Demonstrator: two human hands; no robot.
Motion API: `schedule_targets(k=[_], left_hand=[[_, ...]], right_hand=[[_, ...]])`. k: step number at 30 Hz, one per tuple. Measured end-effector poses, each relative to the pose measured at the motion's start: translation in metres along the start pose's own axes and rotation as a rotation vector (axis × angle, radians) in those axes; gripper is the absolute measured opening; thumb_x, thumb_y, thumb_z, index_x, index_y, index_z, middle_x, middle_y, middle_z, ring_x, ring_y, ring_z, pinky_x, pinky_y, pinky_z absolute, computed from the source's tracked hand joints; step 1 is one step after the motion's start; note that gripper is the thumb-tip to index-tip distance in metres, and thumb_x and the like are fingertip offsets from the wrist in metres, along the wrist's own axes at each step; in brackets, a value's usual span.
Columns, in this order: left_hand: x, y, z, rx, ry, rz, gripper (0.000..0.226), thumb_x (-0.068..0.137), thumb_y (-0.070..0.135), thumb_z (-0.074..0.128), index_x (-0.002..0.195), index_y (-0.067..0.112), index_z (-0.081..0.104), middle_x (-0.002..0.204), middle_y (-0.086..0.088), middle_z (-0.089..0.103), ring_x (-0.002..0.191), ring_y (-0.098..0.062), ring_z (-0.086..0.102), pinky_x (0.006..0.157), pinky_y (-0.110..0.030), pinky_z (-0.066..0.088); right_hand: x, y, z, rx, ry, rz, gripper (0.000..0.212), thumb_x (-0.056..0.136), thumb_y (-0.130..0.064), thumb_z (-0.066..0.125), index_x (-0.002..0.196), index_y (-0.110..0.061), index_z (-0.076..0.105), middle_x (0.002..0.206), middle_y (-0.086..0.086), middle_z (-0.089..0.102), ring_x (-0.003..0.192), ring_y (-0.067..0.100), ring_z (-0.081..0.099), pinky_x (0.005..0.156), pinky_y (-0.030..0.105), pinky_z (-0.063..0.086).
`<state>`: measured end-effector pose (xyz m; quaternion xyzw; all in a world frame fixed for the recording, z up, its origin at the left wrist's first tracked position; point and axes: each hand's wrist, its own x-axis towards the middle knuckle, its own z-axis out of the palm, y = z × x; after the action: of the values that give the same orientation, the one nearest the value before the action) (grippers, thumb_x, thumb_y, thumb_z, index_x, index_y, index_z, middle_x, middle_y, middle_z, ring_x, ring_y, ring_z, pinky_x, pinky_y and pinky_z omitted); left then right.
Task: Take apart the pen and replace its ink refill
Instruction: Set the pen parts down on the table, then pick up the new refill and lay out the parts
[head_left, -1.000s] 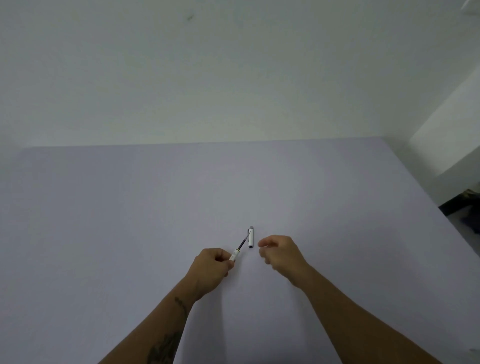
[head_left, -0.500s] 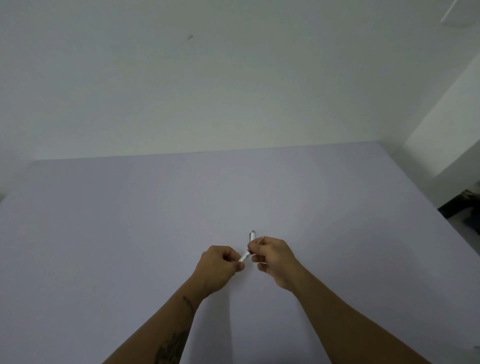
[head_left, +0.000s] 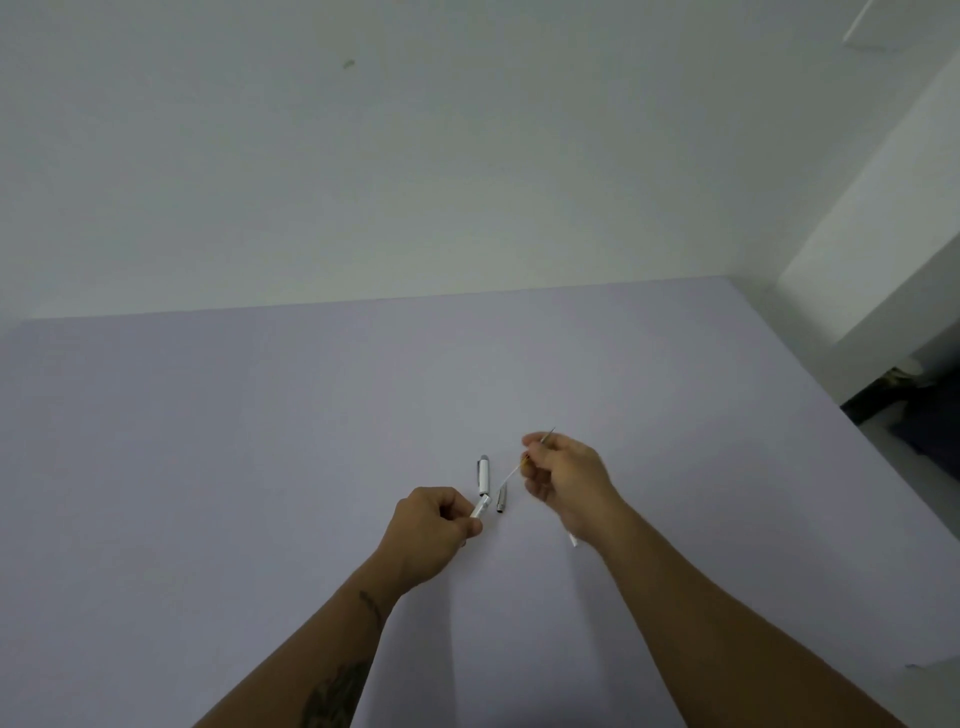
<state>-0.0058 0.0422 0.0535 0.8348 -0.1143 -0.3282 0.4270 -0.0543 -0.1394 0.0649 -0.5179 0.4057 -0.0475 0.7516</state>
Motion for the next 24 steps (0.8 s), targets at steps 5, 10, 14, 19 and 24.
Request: schedule_targets(k=[5, 10, 14, 19, 24], left_hand=[[0.006, 0.001, 0.006, -0.025, 0.022, -0.007, 0.006, 0.081, 0.018, 0.072, 0.076, 0.015, 0.072, 0.069, 0.000, 0.068, 0.060, -0.011, 0.059, 0.063, -0.025, 0.051], [0.014, 0.004, 0.015, -0.027, 0.016, -0.008, 0.006, 0.083, 0.018, 0.071, 0.077, 0.016, 0.072, 0.071, -0.002, 0.070, 0.058, -0.009, 0.061, 0.064, -0.027, 0.054], [0.019, 0.003, 0.020, -0.027, 0.011, -0.031, 0.007, 0.085, 0.019, 0.069, 0.080, 0.016, 0.072, 0.076, -0.006, 0.072, 0.056, -0.008, 0.061, 0.061, -0.024, 0.053], [0.024, -0.001, 0.026, -0.026, 0.017, -0.055, 0.009, 0.086, 0.020, 0.068, 0.080, 0.020, 0.074, 0.073, 0.002, 0.071, 0.061, -0.008, 0.062, 0.059, -0.019, 0.048], [0.025, -0.006, 0.026, -0.038, 0.020, -0.086, 0.009, 0.088, 0.019, 0.067, 0.083, 0.020, 0.074, 0.073, 0.003, 0.071, 0.063, -0.008, 0.062, 0.060, -0.019, 0.045]], right_hand=[[0.024, -0.016, -0.043, -0.512, 0.100, -0.069, 0.017, 0.091, -0.002, 0.056, 0.094, -0.008, 0.071, 0.073, 0.006, 0.065, 0.062, 0.016, 0.060, 0.059, 0.026, 0.052], [0.042, 0.003, -0.064, -1.094, 0.145, -0.119, 0.015, 0.079, -0.010, 0.064, 0.093, -0.011, 0.069, 0.092, 0.004, 0.069, 0.086, 0.025, 0.067, 0.076, 0.033, 0.055], [0.050, 0.014, -0.070, -1.260, 0.137, -0.114, 0.012, 0.076, -0.010, 0.058, 0.085, -0.011, 0.066, 0.090, 0.007, 0.069, 0.084, 0.027, 0.067, 0.070, 0.032, 0.055], [0.059, 0.027, -0.069, -1.309, 0.179, -0.113, 0.019, 0.075, -0.010, 0.057, 0.093, -0.010, 0.064, 0.096, 0.010, 0.065, 0.089, 0.032, 0.066, 0.077, 0.036, 0.057], [0.062, 0.034, -0.070, -1.275, 0.195, -0.159, 0.012, 0.076, -0.011, 0.056, 0.087, -0.011, 0.060, 0.091, 0.008, 0.064, 0.085, 0.032, 0.064, 0.074, 0.037, 0.056]])
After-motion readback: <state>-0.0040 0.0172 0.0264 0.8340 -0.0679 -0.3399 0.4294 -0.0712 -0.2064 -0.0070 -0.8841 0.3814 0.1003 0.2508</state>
